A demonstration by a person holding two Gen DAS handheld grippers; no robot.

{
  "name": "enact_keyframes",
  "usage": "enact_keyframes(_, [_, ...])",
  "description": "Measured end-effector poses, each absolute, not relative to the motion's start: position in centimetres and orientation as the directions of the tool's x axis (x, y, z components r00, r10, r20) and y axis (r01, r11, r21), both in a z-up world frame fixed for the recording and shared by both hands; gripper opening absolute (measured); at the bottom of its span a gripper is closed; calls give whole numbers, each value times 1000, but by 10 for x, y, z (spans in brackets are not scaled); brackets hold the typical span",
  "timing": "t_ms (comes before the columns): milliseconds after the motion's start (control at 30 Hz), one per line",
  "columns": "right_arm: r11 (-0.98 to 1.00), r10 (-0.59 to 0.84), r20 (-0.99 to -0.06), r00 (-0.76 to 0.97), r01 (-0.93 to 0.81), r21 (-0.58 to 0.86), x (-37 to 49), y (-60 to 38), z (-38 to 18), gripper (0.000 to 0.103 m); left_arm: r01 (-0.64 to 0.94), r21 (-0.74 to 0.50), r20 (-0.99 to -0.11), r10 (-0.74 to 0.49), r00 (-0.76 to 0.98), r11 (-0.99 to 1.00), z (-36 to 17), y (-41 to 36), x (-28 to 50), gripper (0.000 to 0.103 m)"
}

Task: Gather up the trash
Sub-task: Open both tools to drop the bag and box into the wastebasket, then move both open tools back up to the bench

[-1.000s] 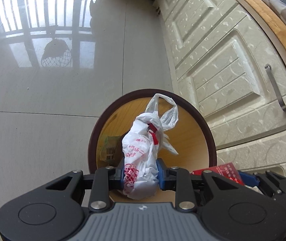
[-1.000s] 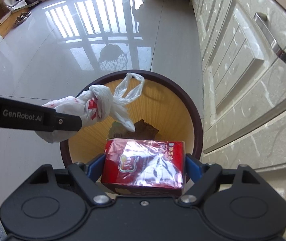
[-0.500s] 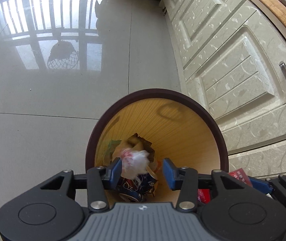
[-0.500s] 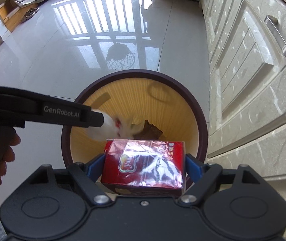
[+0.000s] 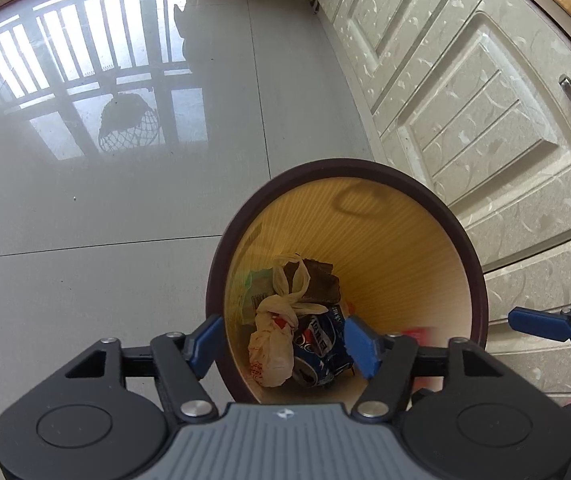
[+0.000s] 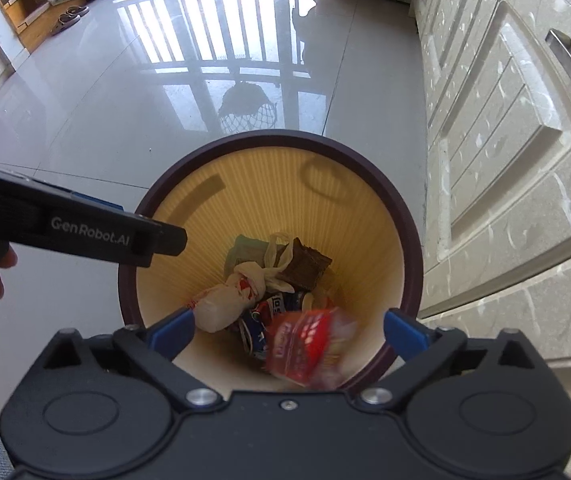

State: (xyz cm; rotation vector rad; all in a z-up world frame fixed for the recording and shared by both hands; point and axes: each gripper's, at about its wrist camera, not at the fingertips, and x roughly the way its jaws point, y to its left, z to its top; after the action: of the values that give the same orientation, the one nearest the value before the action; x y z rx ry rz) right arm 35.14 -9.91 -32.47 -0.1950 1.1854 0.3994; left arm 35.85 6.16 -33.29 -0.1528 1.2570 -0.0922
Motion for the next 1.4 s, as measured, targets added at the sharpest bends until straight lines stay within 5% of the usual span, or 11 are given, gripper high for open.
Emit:
enact_keyframes(633, [924, 131, -949, 287, -381, 12, 353, -106, -334, 103, 17, -125, -959, -125, 255, 992, -343, 69, 352, 103])
enact_keyframes(1400, [952, 113, -926, 360, -306, -3, 353, -116, -308, 103, 46, -87, -949, -97, 301, 995, -315, 88, 326, 103])
